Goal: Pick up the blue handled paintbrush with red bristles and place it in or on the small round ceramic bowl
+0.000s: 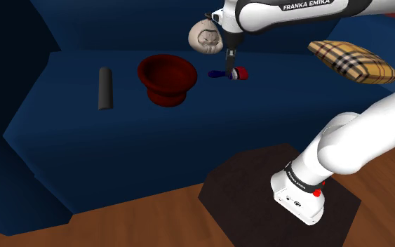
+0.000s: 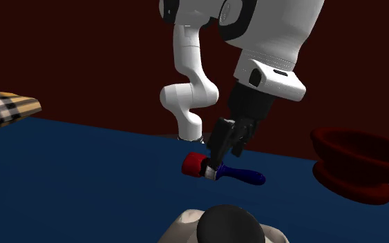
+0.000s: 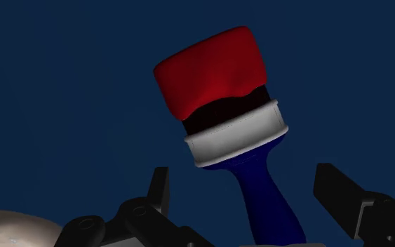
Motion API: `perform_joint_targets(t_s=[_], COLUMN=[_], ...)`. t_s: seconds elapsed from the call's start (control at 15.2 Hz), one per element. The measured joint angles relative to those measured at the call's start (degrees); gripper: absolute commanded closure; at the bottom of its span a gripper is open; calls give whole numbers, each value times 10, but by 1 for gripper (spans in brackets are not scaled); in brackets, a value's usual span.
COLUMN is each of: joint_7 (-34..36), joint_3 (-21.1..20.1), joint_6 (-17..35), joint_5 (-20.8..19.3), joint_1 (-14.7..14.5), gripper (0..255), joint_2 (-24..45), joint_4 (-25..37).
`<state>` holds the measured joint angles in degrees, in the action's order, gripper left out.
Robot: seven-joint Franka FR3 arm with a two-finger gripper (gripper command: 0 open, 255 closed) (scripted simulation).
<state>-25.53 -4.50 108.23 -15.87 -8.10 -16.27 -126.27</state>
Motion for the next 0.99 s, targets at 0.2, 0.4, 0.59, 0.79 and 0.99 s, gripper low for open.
perform_joint_targets(t_s=[0.2, 0.4, 0.59, 0.79, 0.99], joint_7=[-2, 1, 1, 1, 1], joint_3=[4, 6, 6, 6, 6], joint_6=[23, 42, 44, 44, 44], joint_5=[-5, -8, -8, -8, -8], joint_1=[3, 4, 5, 5, 4], gripper=[0, 0, 0, 255, 255], joint_2=[5, 9, 9, 10, 9], joint_4=[-17, -32, -33, -33, -33])
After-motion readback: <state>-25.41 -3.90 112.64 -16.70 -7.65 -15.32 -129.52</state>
